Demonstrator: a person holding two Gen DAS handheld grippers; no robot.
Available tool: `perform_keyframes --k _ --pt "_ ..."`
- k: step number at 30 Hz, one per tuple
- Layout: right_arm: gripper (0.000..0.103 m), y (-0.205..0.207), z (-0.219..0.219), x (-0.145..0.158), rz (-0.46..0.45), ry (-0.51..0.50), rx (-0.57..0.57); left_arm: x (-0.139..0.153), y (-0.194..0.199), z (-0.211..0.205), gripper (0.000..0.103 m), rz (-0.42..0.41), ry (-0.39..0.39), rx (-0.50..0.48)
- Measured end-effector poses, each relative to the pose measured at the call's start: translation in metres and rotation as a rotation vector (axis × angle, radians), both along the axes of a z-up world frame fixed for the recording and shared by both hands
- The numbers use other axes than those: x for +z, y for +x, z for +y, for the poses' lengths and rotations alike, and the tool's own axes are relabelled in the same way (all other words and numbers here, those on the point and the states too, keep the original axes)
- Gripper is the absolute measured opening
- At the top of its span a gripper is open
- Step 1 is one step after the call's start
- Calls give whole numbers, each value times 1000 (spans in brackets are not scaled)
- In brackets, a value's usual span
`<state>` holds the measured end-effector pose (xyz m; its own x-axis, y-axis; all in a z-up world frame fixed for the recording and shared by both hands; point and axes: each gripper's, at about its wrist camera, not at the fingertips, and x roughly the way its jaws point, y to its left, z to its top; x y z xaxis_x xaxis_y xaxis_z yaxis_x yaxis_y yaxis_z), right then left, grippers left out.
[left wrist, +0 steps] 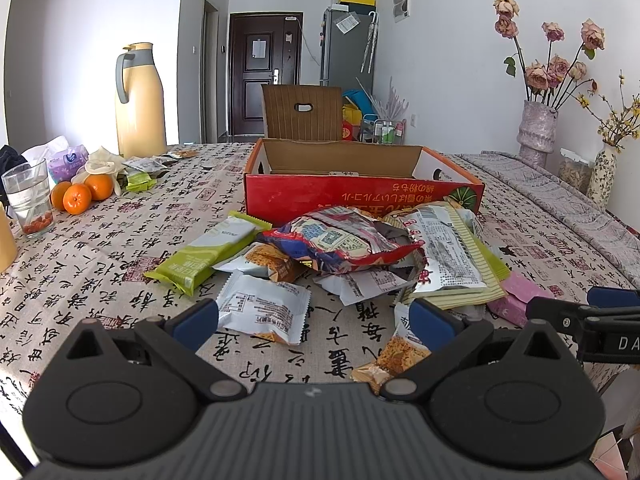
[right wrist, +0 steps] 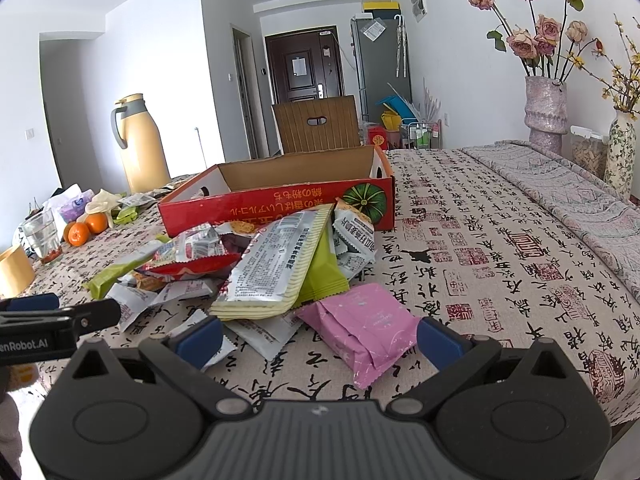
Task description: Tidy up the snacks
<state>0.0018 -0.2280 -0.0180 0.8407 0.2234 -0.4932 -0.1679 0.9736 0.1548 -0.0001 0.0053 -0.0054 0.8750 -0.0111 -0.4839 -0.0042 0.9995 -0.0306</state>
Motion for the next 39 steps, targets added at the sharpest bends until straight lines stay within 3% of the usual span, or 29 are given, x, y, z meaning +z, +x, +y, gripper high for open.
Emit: perform_keyframes --k 26,34,39 --pt "103 13 -4 -7 31 -18 -12 -6 7 2 103 29 -12 7" --pt "100 41 -13 -24 52 -115 -37 -10 15 8 103 56 -16 24" --pt "100 59 -13 -30 56 -167 4 -13 19 10 103 72 -17 34"
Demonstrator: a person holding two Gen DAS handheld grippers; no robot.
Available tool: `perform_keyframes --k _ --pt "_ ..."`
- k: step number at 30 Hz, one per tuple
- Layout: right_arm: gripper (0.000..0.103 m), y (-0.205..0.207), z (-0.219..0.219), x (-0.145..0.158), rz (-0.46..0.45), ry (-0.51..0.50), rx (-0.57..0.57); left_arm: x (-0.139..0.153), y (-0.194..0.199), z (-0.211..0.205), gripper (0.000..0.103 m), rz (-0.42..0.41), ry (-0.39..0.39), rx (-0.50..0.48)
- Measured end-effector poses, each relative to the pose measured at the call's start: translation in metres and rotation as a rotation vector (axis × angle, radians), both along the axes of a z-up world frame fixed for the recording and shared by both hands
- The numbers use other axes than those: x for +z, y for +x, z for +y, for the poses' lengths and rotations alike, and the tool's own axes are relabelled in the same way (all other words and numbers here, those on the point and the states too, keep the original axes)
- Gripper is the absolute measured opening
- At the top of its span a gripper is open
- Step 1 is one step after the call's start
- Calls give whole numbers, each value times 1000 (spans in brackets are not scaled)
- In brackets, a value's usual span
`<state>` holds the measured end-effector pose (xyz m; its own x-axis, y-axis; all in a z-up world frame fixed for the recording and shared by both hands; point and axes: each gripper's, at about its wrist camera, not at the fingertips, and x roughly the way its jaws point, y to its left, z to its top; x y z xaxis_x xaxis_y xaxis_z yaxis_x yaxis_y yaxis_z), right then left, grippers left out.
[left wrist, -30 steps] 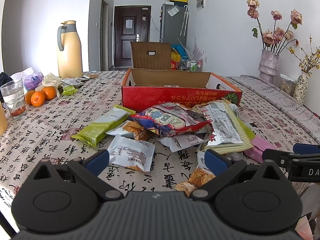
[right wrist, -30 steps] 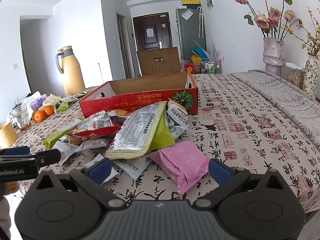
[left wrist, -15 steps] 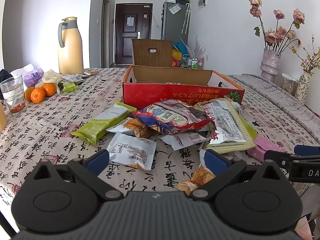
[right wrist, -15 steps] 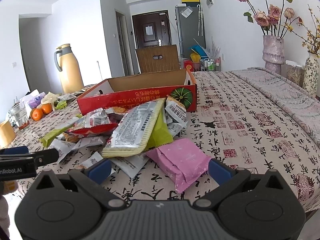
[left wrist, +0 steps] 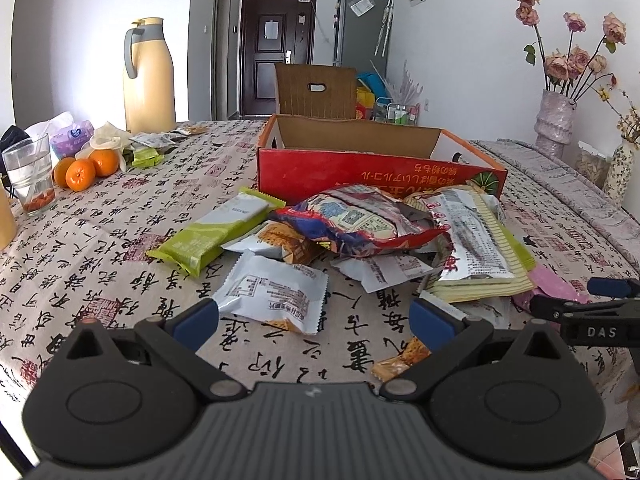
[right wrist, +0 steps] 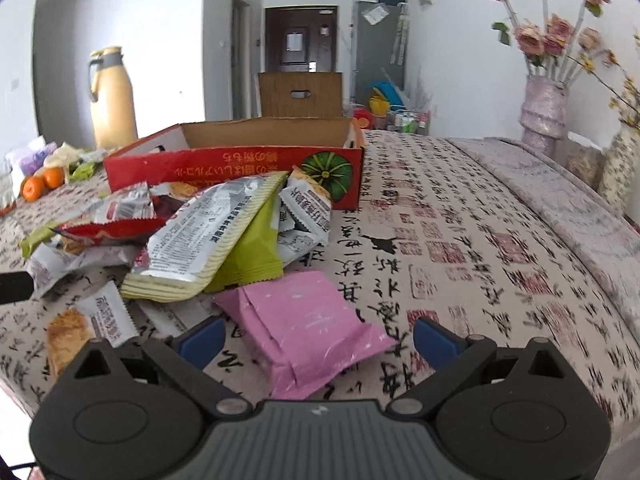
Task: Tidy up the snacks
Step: 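Grasp the pink pouch with the right tool while the left tool grasps the white biscuit packet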
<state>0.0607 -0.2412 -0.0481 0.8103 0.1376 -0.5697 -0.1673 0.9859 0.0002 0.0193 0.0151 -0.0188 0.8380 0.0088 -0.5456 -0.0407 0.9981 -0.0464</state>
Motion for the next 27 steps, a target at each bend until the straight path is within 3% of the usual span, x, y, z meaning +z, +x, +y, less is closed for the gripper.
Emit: perform_keyframes --k 9,13,27 --pt "81 25 -2 -7 31 17 113 -3 6 0 103 21 2 2" --pt "63 22 0 -5 25 23 132 -4 8 0 103 29 1 -5" --pt "61 3 -19 -3 10 107 -6 -6 29 13 103 65 9 2"
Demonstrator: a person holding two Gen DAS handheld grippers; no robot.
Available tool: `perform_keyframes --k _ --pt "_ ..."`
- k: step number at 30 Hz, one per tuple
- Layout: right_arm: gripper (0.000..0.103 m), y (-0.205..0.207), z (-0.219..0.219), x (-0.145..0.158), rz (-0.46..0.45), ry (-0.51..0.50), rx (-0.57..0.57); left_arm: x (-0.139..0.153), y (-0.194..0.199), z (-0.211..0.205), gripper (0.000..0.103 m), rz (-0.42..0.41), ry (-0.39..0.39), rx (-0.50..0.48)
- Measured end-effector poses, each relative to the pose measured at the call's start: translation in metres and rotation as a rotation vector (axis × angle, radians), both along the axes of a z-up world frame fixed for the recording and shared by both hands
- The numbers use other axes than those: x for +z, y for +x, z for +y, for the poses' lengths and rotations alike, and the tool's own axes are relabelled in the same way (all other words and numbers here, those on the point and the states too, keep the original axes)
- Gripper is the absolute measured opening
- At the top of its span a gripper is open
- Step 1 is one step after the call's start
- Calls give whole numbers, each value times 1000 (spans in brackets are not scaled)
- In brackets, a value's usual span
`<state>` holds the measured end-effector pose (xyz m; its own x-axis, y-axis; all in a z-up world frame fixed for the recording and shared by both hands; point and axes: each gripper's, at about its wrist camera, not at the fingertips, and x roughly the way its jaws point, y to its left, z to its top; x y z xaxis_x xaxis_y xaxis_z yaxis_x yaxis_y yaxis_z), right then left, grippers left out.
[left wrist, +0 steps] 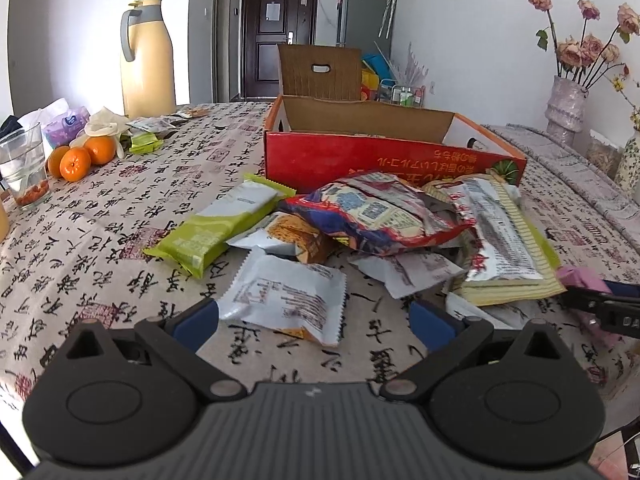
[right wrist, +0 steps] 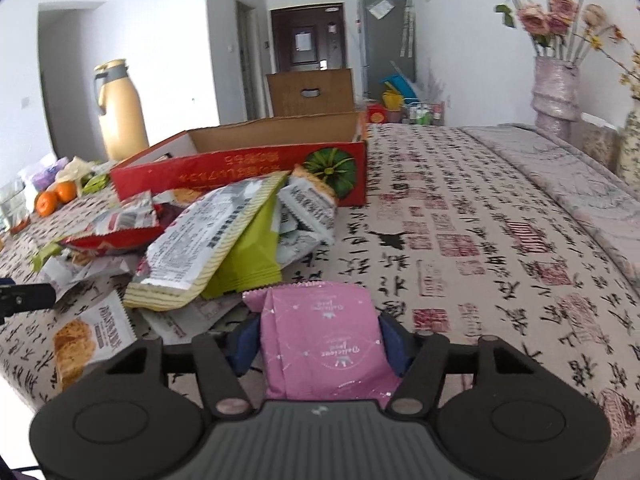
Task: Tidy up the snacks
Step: 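Grasp the pink pouch with the right tool while the left tool grasps the white biscuit packet, then carry both packets into the cardboard box and open both tools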
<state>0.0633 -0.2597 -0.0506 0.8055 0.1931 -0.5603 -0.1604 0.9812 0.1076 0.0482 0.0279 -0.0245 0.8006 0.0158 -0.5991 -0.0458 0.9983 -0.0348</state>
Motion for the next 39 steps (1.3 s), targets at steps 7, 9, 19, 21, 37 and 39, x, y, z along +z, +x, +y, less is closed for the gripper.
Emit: perform_keyframes --k 7,9,19,21,37,39 --pt "62 1 -4 1 -2 19 -49 -4 24 9 103 27 30 3" --pt "62 2 -4 1 1 20 -55 -7 31 11 103 49 33 17" --pt "62 5 -1 1 3 17 -70 -17 41 17 75 69 1 8" --pt "62 5 0 1 3 16 -69 -16 39 17 69 62 7 9" --pt "62 -3 -2 14 -39 25 -78 6 19 16 54 -12 -2 7" --pt "62 -2 -1 18 -54 27 -77 11 19 14 54 -27 -4 2"
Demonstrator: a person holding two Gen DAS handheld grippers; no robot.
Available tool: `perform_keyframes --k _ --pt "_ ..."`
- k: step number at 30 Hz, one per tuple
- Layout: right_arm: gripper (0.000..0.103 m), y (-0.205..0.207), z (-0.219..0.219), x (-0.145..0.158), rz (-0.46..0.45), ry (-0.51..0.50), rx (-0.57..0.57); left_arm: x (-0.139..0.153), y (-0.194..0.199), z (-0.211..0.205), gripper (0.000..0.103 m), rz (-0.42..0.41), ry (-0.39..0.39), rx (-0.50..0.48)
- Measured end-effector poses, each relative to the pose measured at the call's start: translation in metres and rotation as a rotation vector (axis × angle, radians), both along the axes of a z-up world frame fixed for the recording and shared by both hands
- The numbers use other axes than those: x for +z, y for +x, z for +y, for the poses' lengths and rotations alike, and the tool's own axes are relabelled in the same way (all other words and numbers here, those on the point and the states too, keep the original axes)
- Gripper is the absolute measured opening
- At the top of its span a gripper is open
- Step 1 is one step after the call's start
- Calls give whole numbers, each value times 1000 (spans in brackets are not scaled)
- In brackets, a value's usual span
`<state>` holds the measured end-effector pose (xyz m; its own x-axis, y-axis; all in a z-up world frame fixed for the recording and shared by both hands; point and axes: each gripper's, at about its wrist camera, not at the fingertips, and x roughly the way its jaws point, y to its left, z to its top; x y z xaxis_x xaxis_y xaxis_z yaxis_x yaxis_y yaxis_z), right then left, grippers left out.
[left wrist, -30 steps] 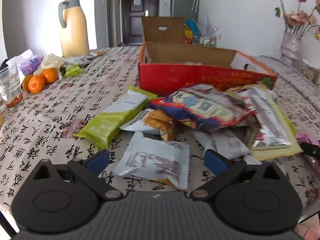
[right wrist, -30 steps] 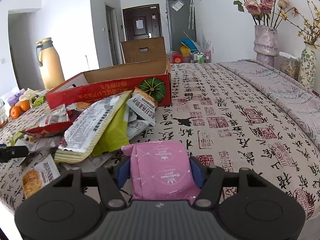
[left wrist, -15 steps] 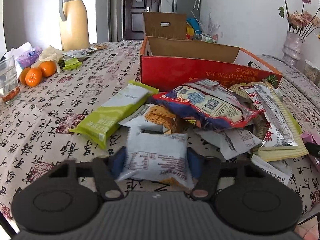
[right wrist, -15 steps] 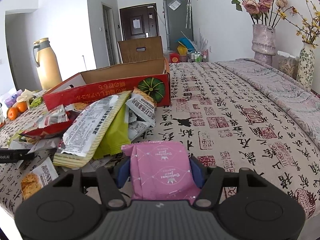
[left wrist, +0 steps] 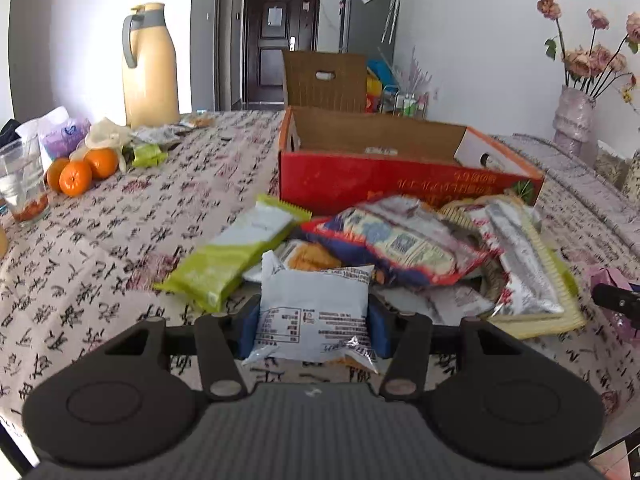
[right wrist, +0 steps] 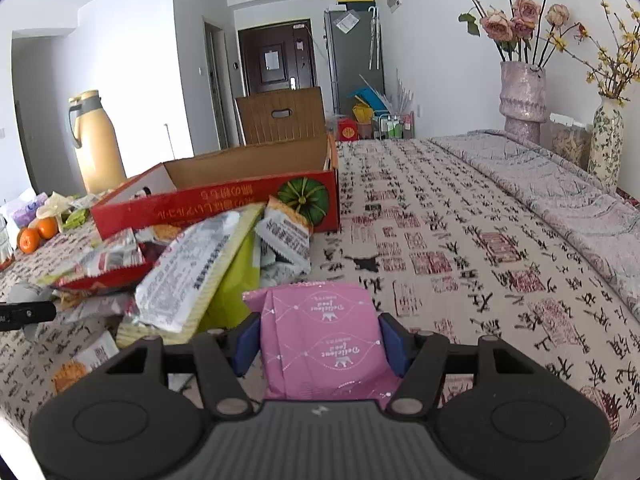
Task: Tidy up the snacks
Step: 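Carry both packets into the cardboard box and open both tools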
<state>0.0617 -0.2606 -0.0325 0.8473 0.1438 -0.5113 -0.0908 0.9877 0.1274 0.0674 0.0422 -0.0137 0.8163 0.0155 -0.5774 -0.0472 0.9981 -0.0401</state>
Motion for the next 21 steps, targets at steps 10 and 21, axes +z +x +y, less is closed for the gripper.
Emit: perform_keyframes --k 10,21 --pt "62 25 5 25 -81 -9 2 35 25 -8 54 -87 -2 -40" --pt "62 86 18 57 -165 -25 27 68 78 -19 54 -152 24 -49"
